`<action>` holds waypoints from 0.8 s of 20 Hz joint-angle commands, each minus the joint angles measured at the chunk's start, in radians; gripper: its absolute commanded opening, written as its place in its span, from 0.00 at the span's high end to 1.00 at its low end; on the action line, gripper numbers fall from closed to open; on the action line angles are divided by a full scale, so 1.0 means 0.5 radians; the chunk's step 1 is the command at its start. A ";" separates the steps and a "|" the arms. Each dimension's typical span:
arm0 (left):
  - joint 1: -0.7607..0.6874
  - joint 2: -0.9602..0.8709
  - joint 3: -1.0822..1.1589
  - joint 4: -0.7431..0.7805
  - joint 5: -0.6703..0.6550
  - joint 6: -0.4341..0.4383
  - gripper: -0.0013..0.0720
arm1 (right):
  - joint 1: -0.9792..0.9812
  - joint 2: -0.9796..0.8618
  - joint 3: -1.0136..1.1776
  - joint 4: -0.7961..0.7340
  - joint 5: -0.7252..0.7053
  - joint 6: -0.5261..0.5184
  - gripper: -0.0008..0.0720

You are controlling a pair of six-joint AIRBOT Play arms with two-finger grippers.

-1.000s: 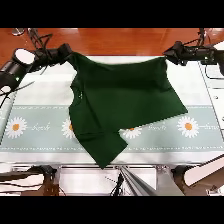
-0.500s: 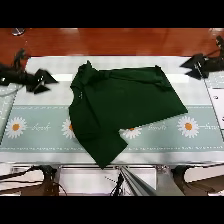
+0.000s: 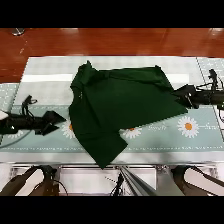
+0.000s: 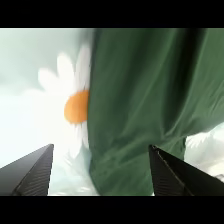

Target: Fold the shirts.

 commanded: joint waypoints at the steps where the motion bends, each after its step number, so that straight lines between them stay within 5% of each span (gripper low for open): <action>1: -0.048 0.133 -0.312 -0.220 0.150 0.041 0.03 | -0.002 0.158 -0.153 0.112 -0.060 -0.085 0.14; 8: -0.628 0.102 -0.447 -0.504 0.652 0.141 0.03 | -0.002 0.159 -0.153 0.108 -0.005 -0.063 0.14; 13: -0.826 0.082 -0.447 -0.540 0.703 0.142 0.03 | -0.002 0.159 -0.153 0.107 0.005 -0.062 0.14; 14: -0.857 0.082 -0.447 -0.540 0.718 0.142 0.16 | -0.002 0.159 -0.153 0.107 -0.019 -0.056 0.14; 15: -0.871 0.082 -0.446 -0.540 0.728 0.142 0.78 | -0.012 0.159 -0.153 0.103 -0.058 -0.055 0.14; 16: -0.869 0.083 -0.442 -0.542 0.727 0.140 0.93 | -0.047 0.159 -0.152 0.083 -0.101 -0.047 0.14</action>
